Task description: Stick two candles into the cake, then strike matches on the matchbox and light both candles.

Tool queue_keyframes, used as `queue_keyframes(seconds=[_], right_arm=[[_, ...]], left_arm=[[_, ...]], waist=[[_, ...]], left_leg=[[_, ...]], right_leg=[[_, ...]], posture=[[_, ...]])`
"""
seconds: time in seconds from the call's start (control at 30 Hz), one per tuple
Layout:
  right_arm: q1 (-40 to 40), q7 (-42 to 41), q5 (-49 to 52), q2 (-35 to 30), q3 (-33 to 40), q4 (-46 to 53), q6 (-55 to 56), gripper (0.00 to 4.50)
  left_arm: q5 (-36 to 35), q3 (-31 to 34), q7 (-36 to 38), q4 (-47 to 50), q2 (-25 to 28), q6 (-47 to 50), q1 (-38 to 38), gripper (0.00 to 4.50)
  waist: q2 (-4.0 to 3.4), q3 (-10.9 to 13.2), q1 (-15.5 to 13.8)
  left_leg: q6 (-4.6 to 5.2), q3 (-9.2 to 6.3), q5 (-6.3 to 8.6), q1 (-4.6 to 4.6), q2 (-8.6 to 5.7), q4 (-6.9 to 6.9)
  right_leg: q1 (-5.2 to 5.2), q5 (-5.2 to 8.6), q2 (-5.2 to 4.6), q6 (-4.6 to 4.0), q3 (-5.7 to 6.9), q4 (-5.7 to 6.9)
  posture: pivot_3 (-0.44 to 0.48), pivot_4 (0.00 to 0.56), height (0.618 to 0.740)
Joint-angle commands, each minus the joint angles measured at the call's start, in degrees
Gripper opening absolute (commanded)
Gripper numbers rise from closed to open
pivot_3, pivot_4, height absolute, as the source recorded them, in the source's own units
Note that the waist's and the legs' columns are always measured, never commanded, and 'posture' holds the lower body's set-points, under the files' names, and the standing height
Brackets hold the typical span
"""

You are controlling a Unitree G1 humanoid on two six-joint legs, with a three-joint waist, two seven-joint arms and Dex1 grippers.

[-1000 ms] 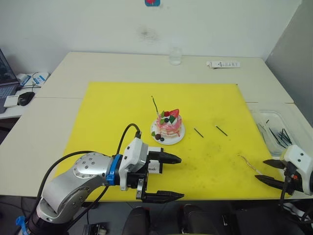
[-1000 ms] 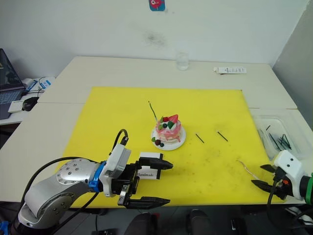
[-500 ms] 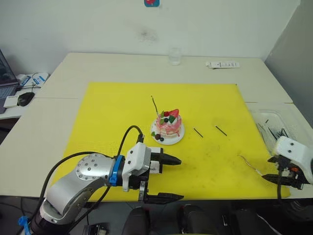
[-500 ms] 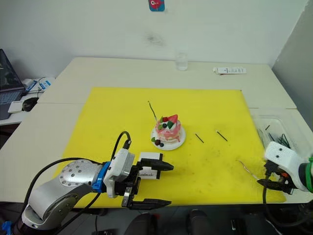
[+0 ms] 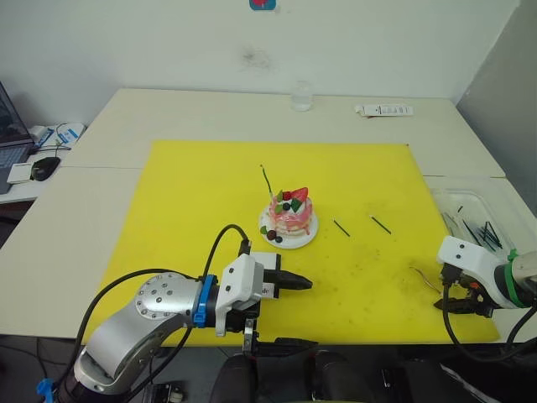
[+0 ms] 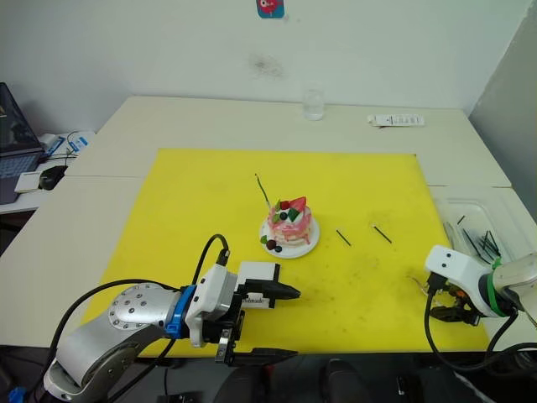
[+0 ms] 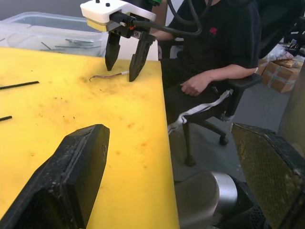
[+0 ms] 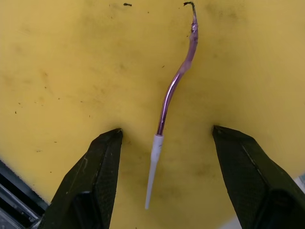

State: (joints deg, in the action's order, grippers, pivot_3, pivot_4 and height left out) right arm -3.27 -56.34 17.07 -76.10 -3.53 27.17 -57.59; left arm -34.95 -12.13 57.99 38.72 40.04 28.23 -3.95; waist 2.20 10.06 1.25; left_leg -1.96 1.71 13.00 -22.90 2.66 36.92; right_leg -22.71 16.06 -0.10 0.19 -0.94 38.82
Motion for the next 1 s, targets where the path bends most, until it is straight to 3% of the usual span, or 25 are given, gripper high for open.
queue_keyframes(seconds=[0.03,0.1,0.2,0.43,0.57,0.77,0.87,1.0], right_arm=[[-0.8,-0.3,-1.1,-1.0,-1.2,-1.0,0.4,3.10],[-0.9,-0.7,-1.1,-1.2,-1.6,-1.2,0.4,3.10],[-0.6,-1.1,-0.7,-1.6,-1.4,-1.3,0.2,2.49],[-0.9,-1.2,0.6,-1.3,0.0,-0.2,-2.2,0.15],[-1.6,-1.5,2.3,-0.9,1.6,1.0,-4.4,0.07],[-9.0,-2.0,11.1,1.8,12.2,4.8,-10.7,0.07],[-15.2,0.2,15.9,7.1,14.8,6.1,-14.1,0.07],[-24.8,8.6,20.5,21.8,17.3,7.6,-16.7,0.07]], left_arm=[[0.2,-0.5,-0.5,2.3,-0.6,-1.2,0.2,4.50],[0.2,-0.5,-0.5,2.3,-0.6,-1.3,0.3,4.50],[0.3,-0.2,-0.2,2.1,-0.5,-1.8,0.7,4.50],[0.9,-0.8,-0.1,1.6,-0.8,-2.7,0.9,4.50],[1.2,-0.9,0.2,1.2,-0.9,-3.2,1.0,4.50],[-0.6,2.6,-0.9,0.4,0.2,-2.3,1.9,4.50],[-2.1,5.6,-2.0,0.2,0.0,-2.0,2.4,4.50],[-4.3,9.8,-3.9,-0.2,0.3,-0.7,2.1,4.50]], waist=[[0.00,0.0,0.0],[0.00,0.0,0.0],[0.00,0.0,0.0],[0.00,0.0,-0.1],[0.00,0.0,-0.2],[-0.10,0.1,0.0],[-0.09,0.1,0.1],[-0.05,0.1,0.4]], left_leg=[[0.00,0.00,0.00,0.00,-0.01,0.01],[0.00,0.01,0.00,0.01,-0.01,0.02],[0.00,0.01,0.00,0.02,-0.01,0.02],[0.00,-0.01,0.00,0.01,-0.01,0.01],[0.00,-0.02,0.00,0.00,0.00,-0.01],[0.00,0.03,0.00,0.00,0.03,-0.01],[0.00,-0.05,0.00,0.01,0.07,-0.02],[0.00,0.02,0.00,-0.02,0.04,-0.02]], right_leg=[[0.00,0.00,-0.02,0.00,0.00,0.00],[0.01,-0.01,-0.03,0.01,0.00,0.00],[0.02,-0.01,-0.04,0.01,0.00,0.00],[0.02,-0.01,-0.05,0.01,0.02,0.00],[0.01,0.00,-0.04,0.00,0.03,0.00],[-0.07,0.00,-0.03,0.00,-0.02,0.07],[-0.06,0.00,0.00,-0.01,0.05,0.08],[-0.10,-0.01,0.03,0.00,-0.03,0.10]], posture=[[0.000,0.150,0.740],[0.000,0.150,0.740],[0.000,0.150,0.740],[0.000,0.150,0.740],[0.000,0.150,0.740],[0.000,0.150,0.740],[0.000,0.150,0.740],[0.000,0.150,0.740]])
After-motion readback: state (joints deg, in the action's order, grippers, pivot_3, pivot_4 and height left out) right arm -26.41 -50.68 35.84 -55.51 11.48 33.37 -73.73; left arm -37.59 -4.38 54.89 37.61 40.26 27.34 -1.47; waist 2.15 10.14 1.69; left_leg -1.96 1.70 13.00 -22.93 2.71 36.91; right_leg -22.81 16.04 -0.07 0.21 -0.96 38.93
